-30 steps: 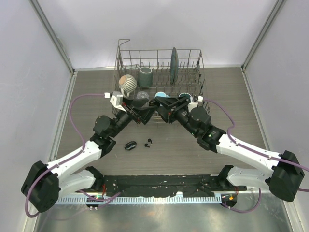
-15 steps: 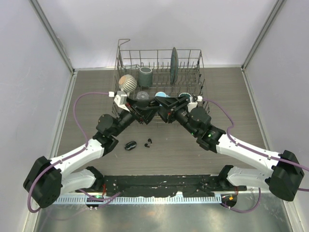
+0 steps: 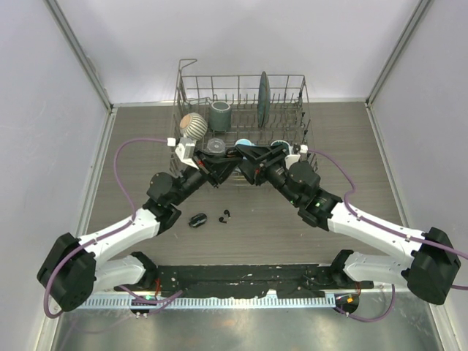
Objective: Insert the wireless bluetooth earbuds into the charging case
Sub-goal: Pick up the charging case at the center of the board.
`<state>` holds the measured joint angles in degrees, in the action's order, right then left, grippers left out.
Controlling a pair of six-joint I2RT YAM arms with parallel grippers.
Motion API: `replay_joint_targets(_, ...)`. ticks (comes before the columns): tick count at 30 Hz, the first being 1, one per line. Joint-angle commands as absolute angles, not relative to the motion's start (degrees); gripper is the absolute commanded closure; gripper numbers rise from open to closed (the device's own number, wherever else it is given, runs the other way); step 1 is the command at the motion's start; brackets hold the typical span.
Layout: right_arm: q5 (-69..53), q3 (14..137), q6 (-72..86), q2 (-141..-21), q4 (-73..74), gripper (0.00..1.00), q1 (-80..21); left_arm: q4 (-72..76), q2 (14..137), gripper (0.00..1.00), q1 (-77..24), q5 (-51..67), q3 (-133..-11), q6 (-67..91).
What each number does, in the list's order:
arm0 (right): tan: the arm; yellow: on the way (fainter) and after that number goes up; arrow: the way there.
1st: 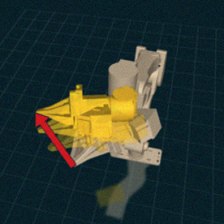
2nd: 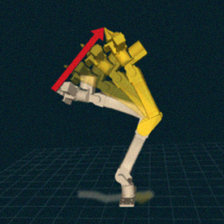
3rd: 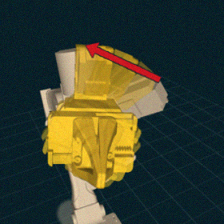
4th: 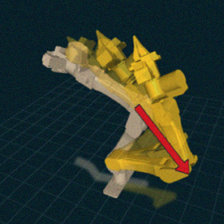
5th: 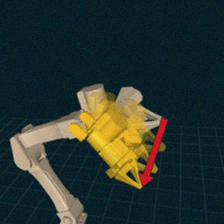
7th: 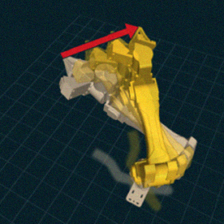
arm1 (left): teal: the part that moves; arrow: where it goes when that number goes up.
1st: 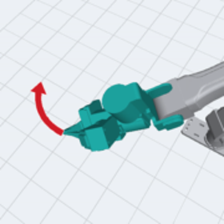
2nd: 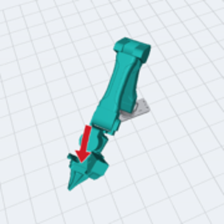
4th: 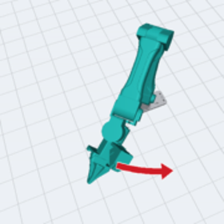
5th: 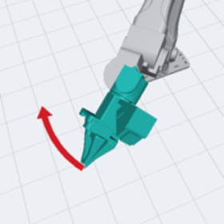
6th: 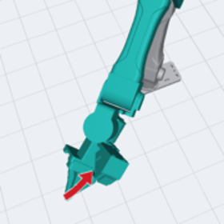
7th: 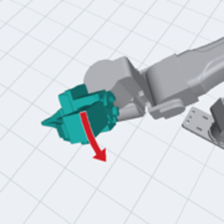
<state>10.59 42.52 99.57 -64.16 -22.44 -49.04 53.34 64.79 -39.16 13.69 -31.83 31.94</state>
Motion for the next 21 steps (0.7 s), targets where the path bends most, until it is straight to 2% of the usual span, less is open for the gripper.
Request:
replay_joint_targets(1, 9.49, 42.28, 95.9, -62.59, -25.67, 0.58, -49.57, 56.34, 64.08, 1.0, -39.2, 12.39, -32.96, 31.99)
replay_joint_targets(2, 9.93, 41.84, 94.93, -62.06, -25.49, 0.52, -49.48, 55.73, 63.64, 1.0, -39.2, 12.31, -32.7, 31.47)
replay_joint_targets(3, 10.19, 41.84, 93.7, -61.44, -24.79, 0.42, -49.4, 55.29, 63.2, 1.0, -39.2, 12.22, -32.52, 31.03)
replay_joint_targets(6, 11.07, 43.59, 87.82, -59.16, -19.02, 0.34, -49.13, 53.62, 61.18, 1.0, -39.11, 12.3, -31.82, 29.53)
replay_joint_targets(12, 9.85, 49.04, 78.58, -57.92, -9.06, 0.31, -48.08, 49.84, 58.98, 1.0, -39.11, 15.37, -32.17, 27.78)
replay_joint_targets(21, 0.8, 49.75, 82.79, -61.96, -12.39, 0.31, -45.97, 48.17, 59.5, 1.0, -39.11, 19.42, -33.49, 27.34)
